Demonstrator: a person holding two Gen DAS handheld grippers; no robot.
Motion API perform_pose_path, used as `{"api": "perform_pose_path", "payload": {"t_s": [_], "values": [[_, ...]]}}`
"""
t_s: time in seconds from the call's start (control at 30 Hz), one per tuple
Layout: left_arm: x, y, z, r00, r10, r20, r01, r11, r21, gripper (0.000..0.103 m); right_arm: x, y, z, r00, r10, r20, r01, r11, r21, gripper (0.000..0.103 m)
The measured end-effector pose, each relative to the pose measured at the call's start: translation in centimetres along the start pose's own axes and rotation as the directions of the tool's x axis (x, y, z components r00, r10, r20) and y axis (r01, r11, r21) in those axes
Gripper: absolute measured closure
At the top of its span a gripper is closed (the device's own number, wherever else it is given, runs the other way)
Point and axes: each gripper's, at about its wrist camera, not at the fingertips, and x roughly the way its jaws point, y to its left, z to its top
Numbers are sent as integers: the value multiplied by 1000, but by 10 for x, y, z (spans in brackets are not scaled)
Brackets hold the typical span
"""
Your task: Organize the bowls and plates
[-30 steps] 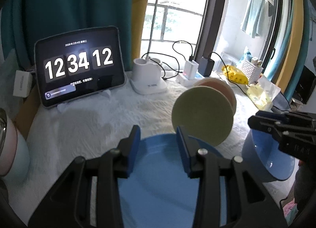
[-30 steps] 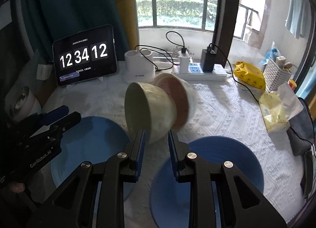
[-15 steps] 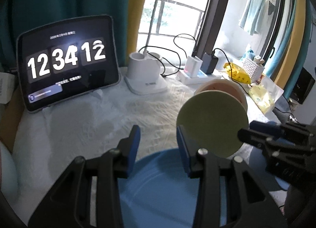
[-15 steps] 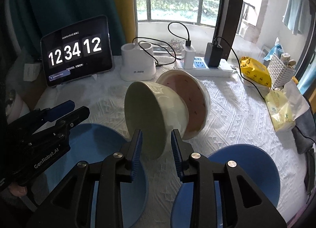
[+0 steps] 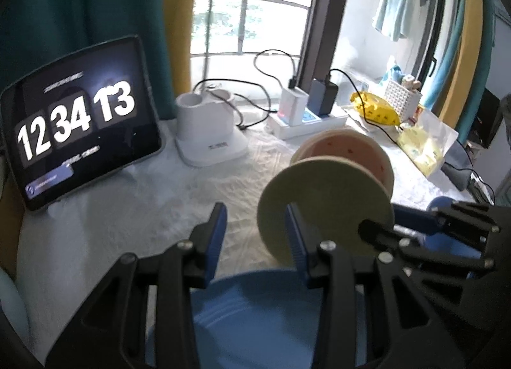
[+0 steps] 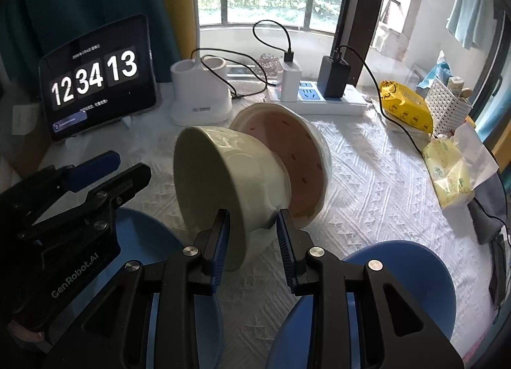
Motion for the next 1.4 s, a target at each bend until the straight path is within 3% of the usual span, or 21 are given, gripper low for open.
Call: {"api": "perform_pose_path", "payload": {"t_s": [0.1,0.17,0.4,0.6,0.8,1.07,1.4], "values": [[9,-12,8,1000,-13,-7,13,998,61,64,4,1,-1,1000,-13,-10,13,1000,-3,72],[16,-19,11,1000,-7,-19,9,996,88,64,7,-1,-3,1000,-20,-17,20,1000,-13,78],[25,-32,16,1000,4,10,-5,988,156,64,5,-13,-6,999,34,-3,-34,999,-1,82],[22,-31,16,998,-36,43,29,987,156,65,0,-8,-8,999,35,29,-34,999,-35,82],[17,-33,13,999,-17,46,9,986,166,71,-1,-7,-9,999,26,44,-25,999,-37,84],[6,-35,6,996,-44,77,31,987,159,75,-15,-6,-8,993,-21,118,25,999,-37,91],[9,-31,7,996,-62,71,51,988,149,77,-1,-4,-6,996,-72,49,73,997,-12,89]]}}
